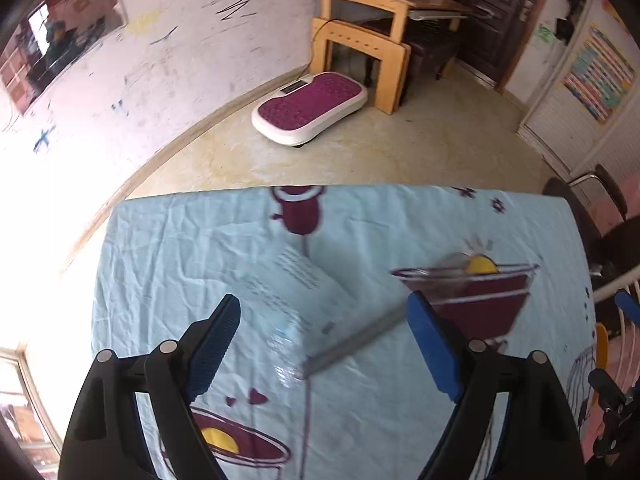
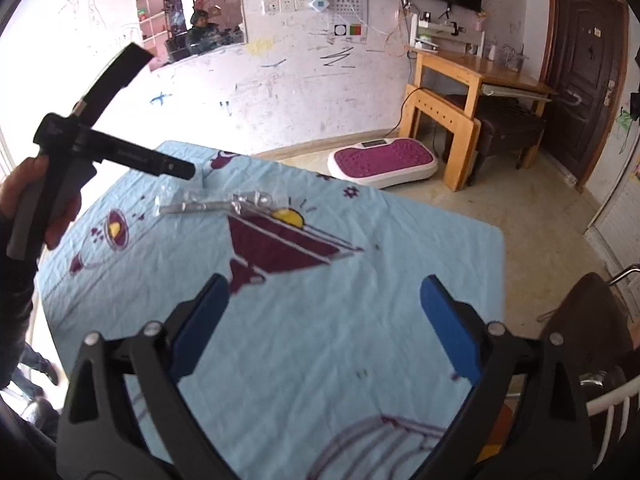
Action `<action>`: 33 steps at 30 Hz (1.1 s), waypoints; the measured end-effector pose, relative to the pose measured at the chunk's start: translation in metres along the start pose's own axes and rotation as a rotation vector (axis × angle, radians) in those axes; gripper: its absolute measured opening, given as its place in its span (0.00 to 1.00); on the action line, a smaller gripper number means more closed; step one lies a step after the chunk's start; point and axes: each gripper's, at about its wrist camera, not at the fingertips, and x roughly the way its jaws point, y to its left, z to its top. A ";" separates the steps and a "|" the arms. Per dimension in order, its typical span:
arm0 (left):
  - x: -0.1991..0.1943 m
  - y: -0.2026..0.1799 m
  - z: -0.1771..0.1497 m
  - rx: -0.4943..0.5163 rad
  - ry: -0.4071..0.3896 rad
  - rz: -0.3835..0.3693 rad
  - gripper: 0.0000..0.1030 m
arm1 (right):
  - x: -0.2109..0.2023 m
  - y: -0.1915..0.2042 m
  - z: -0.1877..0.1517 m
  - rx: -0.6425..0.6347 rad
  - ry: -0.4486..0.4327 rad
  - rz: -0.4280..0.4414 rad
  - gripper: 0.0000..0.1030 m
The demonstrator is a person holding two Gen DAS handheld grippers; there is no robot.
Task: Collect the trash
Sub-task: 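Move both open grippers back over the table, then grasp the white paper packet with the left gripper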
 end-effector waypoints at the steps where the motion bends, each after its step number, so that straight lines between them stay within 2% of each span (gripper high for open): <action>1: 0.004 0.006 0.003 -0.013 0.012 0.007 0.78 | 0.007 0.001 0.006 0.005 0.010 0.018 0.90; 7: 0.025 0.027 0.012 -0.054 0.066 0.022 0.78 | 0.045 0.007 0.037 0.010 0.056 0.088 0.90; 13: 0.037 0.023 0.012 -0.048 0.122 -0.008 0.78 | 0.069 0.009 0.060 0.005 0.078 0.142 0.90; 19: 0.046 0.016 0.011 -0.046 0.138 0.012 0.77 | 0.078 0.008 0.074 -0.001 0.072 0.203 0.94; 21: 0.048 0.011 0.012 -0.041 0.140 0.014 0.71 | 0.080 0.010 0.076 -0.015 0.073 0.221 0.94; 22: 0.048 0.010 0.013 -0.042 0.135 0.009 0.60 | 0.081 0.010 0.076 -0.023 0.076 0.222 0.94; 26: 0.046 0.017 0.014 -0.089 0.106 -0.023 0.48 | 0.085 0.008 0.073 -0.034 0.094 0.219 0.94; 29: 0.045 0.023 0.011 -0.096 0.092 -0.036 0.47 | 0.089 0.007 0.072 -0.030 0.106 0.241 0.94; 31: 0.045 0.023 0.008 -0.081 0.085 -0.039 0.47 | 0.092 0.005 0.074 0.004 0.115 0.302 0.94; 33: 0.039 0.027 0.001 -0.072 0.081 -0.050 0.46 | 0.094 0.006 0.077 0.021 0.122 0.324 0.94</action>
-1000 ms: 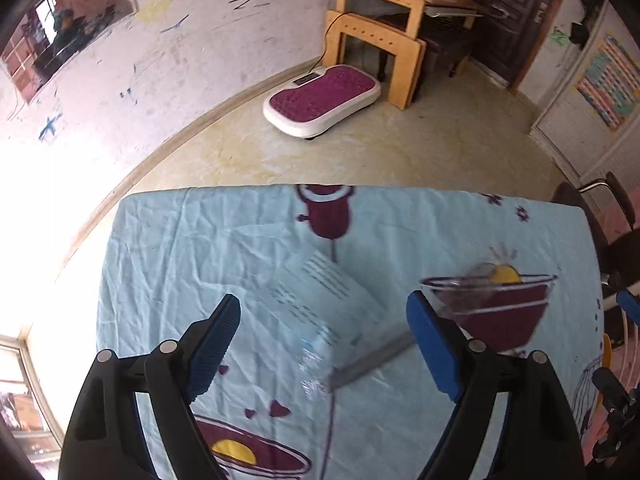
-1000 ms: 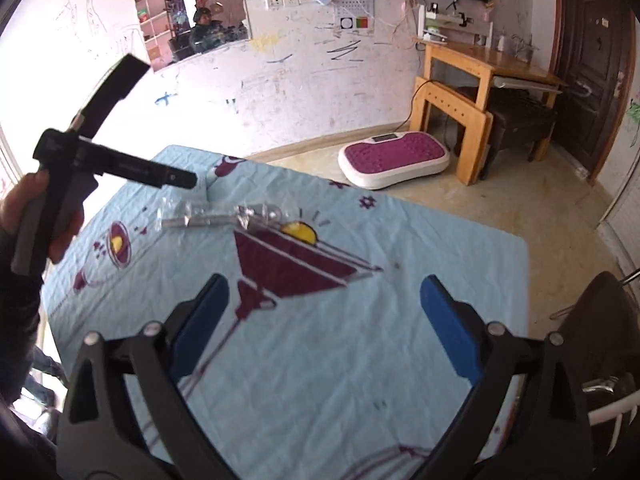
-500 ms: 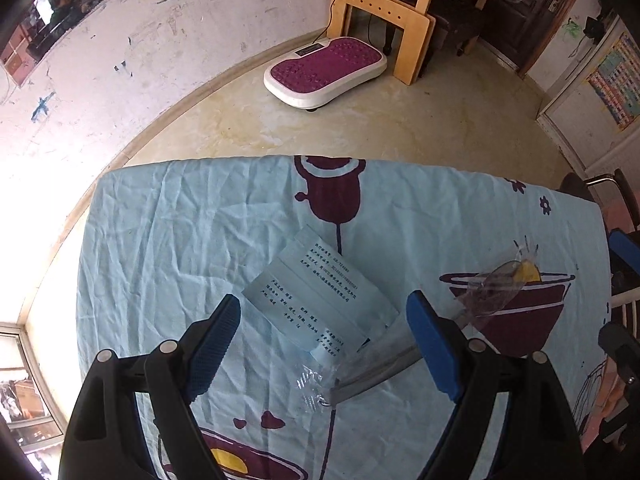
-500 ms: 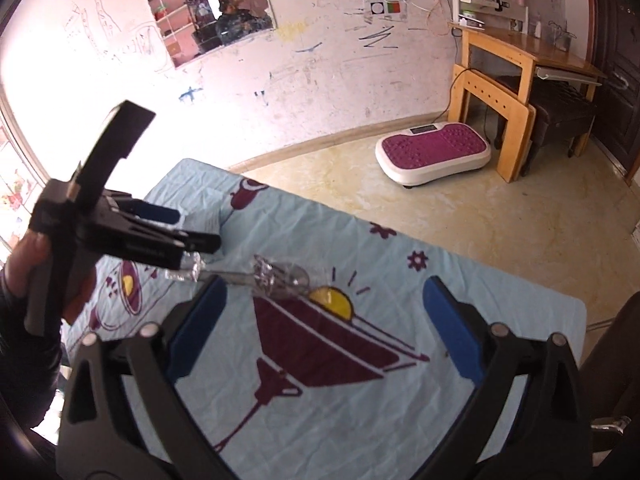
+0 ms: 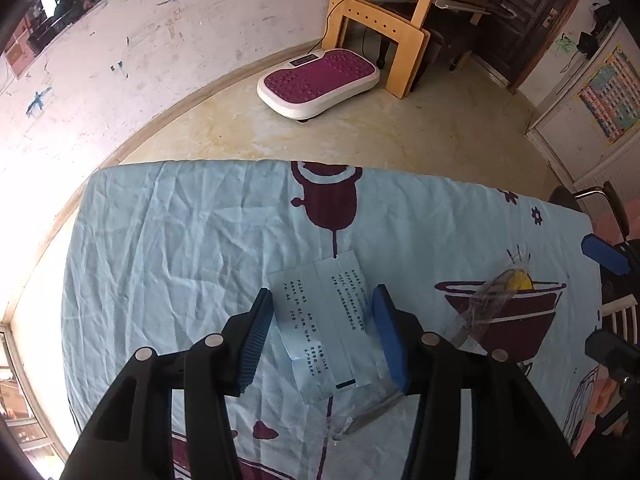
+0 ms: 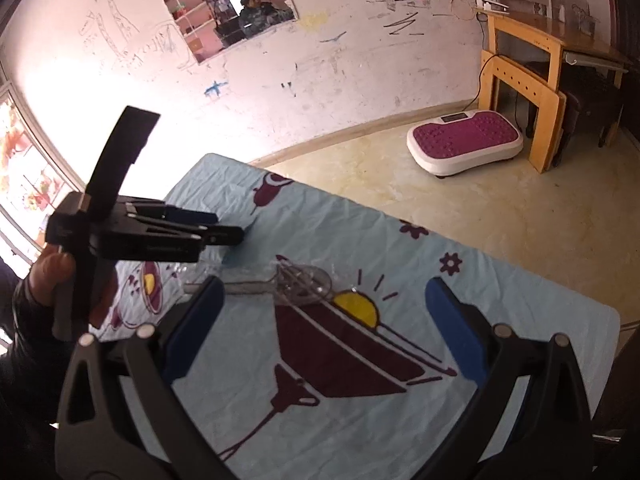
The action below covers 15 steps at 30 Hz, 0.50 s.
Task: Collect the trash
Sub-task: 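Grasp the white paper packet with the left gripper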
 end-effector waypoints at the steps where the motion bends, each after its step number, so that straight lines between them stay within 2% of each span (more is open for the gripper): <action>1: -0.002 0.001 -0.002 0.004 -0.001 -0.005 0.46 | 0.002 0.000 0.001 0.007 0.006 0.014 0.94; 3: -0.008 0.006 -0.008 0.003 -0.012 -0.006 0.46 | 0.006 0.002 0.003 0.022 0.018 0.042 0.94; 9: -0.031 0.034 -0.017 -0.024 -0.057 -0.017 0.46 | 0.025 0.021 0.005 -0.027 0.085 0.022 0.94; 13: -0.046 0.050 -0.026 -0.032 -0.081 -0.029 0.46 | 0.038 0.029 0.011 -0.033 0.117 -0.005 0.94; 15: -0.053 0.057 -0.032 -0.037 -0.094 -0.041 0.46 | 0.046 0.028 0.014 -0.011 0.142 -0.054 0.94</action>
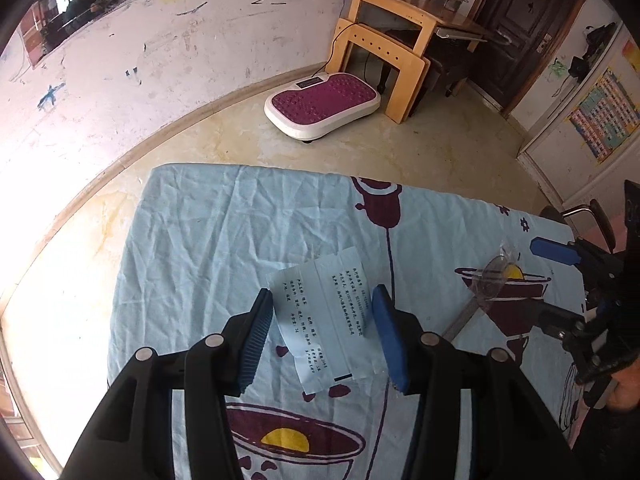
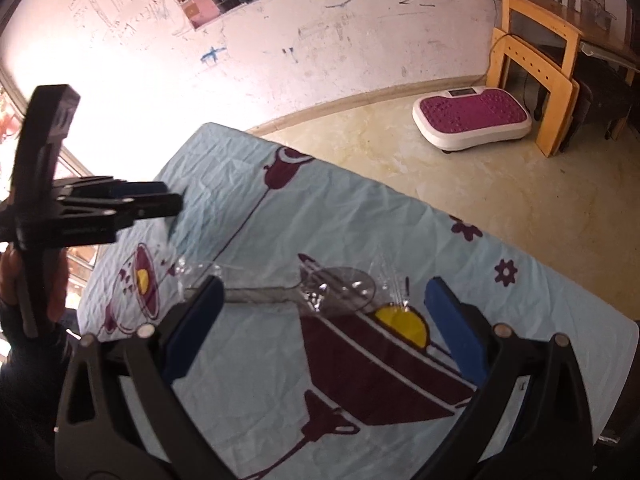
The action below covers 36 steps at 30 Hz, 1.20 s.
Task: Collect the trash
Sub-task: 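Grasp the white paper packet with the left gripper, then grasp the plastic-wrapped clear spoon with the right gripper while the left holds the paper packet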
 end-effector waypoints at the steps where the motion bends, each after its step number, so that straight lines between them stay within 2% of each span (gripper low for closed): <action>1: -0.002 0.002 -0.001 -0.001 -0.004 -0.002 0.46 | 0.004 -0.001 0.001 0.017 0.015 -0.010 0.94; 7: -0.014 0.010 -0.009 0.003 -0.024 -0.027 0.46 | 0.023 -0.005 0.002 0.131 0.088 -0.030 0.94; 10: -0.013 0.011 -0.003 0.003 -0.032 -0.042 0.46 | 0.027 -0.001 0.002 0.175 0.097 0.013 0.94; 19: -0.020 0.030 -0.008 -0.017 -0.056 -0.073 0.46 | 0.043 0.026 0.014 0.156 0.138 -0.079 0.94; 23: -0.023 0.043 -0.013 -0.028 -0.064 -0.081 0.46 | 0.032 0.022 0.016 0.176 0.146 -0.132 0.94; 26: -0.022 0.049 -0.015 -0.028 -0.071 -0.093 0.46 | 0.027 0.018 0.014 0.216 0.176 -0.137 0.94; 30: -0.024 0.054 -0.019 -0.034 -0.086 -0.114 0.46 | 0.032 0.029 0.009 0.257 0.216 -0.093 0.94; 35: -0.030 0.062 -0.029 -0.037 -0.103 -0.136 0.46 | 0.052 0.048 0.010 0.277 0.251 -0.105 0.95; 36: -0.030 0.063 -0.031 -0.038 -0.105 -0.139 0.46 | 0.054 0.052 0.012 0.272 0.245 -0.130 0.95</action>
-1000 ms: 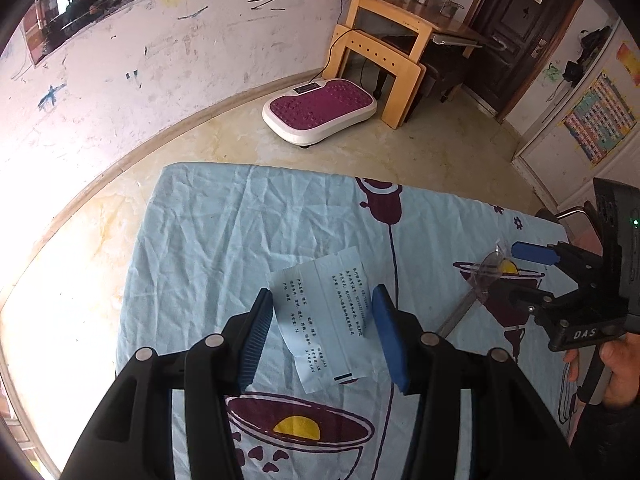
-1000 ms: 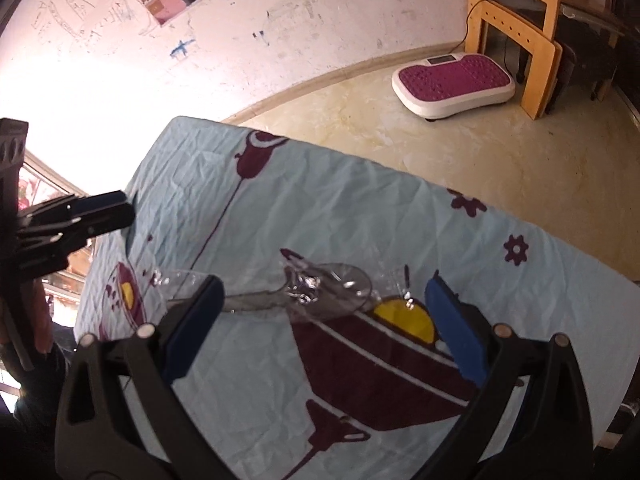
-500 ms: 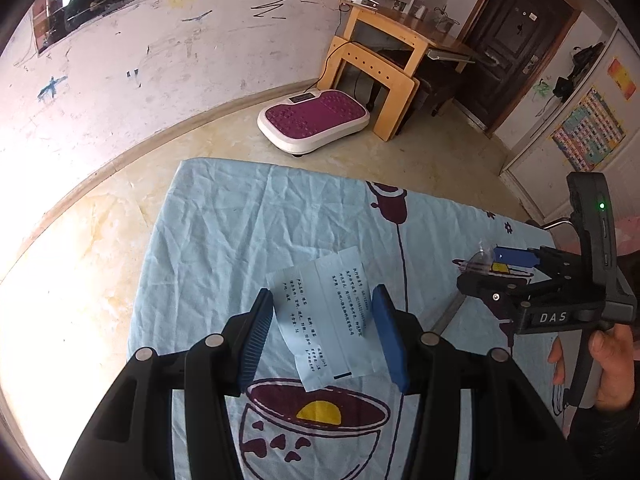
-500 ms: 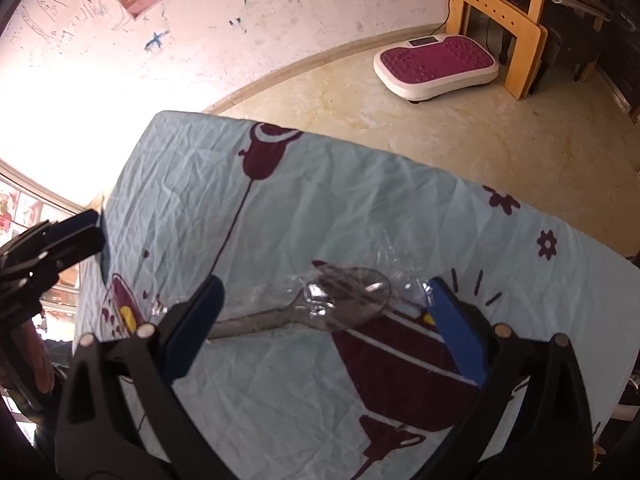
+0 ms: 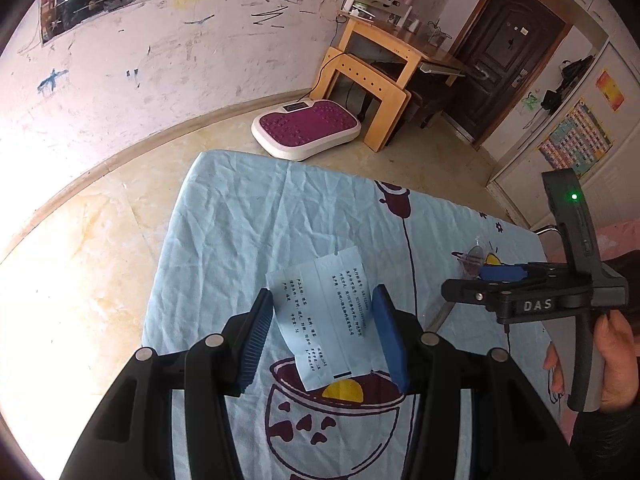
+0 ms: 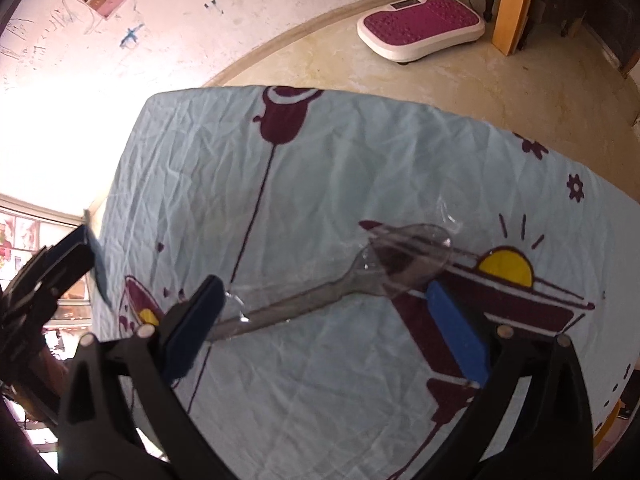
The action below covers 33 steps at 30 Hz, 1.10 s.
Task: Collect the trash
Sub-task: 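Grasp the plastic-wrapped clear spoon with the right gripper while the left holds the paper packet, then carry the spoon and paper packet over the yellow bin and open both grippers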
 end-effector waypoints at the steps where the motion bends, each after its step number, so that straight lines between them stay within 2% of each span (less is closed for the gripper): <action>1: -0.002 0.001 -0.002 0.000 -0.003 -0.004 0.46 | 0.001 0.004 0.001 0.000 -0.004 -0.013 0.95; 5: -0.006 0.004 -0.008 0.001 -0.011 -0.019 0.46 | 0.007 0.024 0.004 -0.061 -0.010 -0.097 0.93; 6: -0.007 0.006 -0.009 -0.001 -0.013 -0.023 0.46 | 0.007 0.029 0.003 -0.080 -0.019 -0.116 0.90; 8: -0.009 0.008 -0.011 -0.004 -0.018 -0.031 0.46 | 0.008 0.036 0.002 -0.115 -0.030 -0.167 0.76; 9: -0.010 0.009 -0.012 -0.006 -0.020 -0.032 0.46 | 0.007 0.040 0.002 -0.138 -0.043 -0.208 0.65; 13: -0.014 0.010 -0.016 -0.007 -0.028 -0.036 0.46 | 0.002 0.046 -0.003 -0.168 -0.057 -0.207 0.35; 16: -0.016 0.009 -0.017 -0.006 -0.033 -0.038 0.46 | 0.000 0.048 -0.009 -0.177 -0.074 -0.193 0.26; 25: -0.023 -0.010 -0.020 0.024 -0.043 -0.024 0.46 | -0.024 0.043 -0.036 -0.139 -0.173 -0.059 0.23; 33: -0.026 -0.051 -0.024 0.082 -0.044 -0.013 0.46 | -0.086 0.000 -0.075 -0.091 -0.355 0.009 0.24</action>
